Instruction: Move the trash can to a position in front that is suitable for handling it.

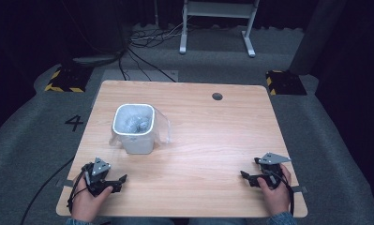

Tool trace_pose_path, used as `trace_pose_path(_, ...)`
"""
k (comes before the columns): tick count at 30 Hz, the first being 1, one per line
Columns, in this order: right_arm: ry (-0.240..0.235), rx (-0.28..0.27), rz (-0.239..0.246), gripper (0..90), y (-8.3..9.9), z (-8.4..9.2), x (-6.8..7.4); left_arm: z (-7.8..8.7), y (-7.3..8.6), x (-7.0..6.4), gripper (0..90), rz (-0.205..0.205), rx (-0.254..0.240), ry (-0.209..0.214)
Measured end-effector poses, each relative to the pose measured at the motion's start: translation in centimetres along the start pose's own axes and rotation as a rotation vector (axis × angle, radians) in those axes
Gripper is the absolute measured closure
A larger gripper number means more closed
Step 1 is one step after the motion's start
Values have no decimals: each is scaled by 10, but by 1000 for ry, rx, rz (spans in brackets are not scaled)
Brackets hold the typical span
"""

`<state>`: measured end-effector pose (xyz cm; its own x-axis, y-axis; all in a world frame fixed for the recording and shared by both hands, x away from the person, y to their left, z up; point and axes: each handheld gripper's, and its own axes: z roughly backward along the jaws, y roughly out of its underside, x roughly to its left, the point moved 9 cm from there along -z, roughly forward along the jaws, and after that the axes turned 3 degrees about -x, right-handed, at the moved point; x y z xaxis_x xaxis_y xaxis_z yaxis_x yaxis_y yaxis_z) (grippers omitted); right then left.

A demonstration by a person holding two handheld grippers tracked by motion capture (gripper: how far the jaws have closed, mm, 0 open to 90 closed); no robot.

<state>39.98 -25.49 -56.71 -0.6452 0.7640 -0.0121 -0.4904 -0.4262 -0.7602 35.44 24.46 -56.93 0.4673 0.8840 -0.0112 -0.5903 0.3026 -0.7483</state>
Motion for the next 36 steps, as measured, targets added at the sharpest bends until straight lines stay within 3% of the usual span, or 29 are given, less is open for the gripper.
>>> trace_pose_path(10,0,0,0,149,0,0,0,1,0,1,158,7,-4,8)
trace_pose_path(17,0,0,0,149,0,0,0,5,-1,7,235,18,-7,-2)
trace_pose_path(30,0,0,0,149,0,0,0,40,-44,11,240,17,-137,-12)
trace_pose_path(36,0,0,-1,149,0,0,0,45,-60,14,241,10,-200,-12)
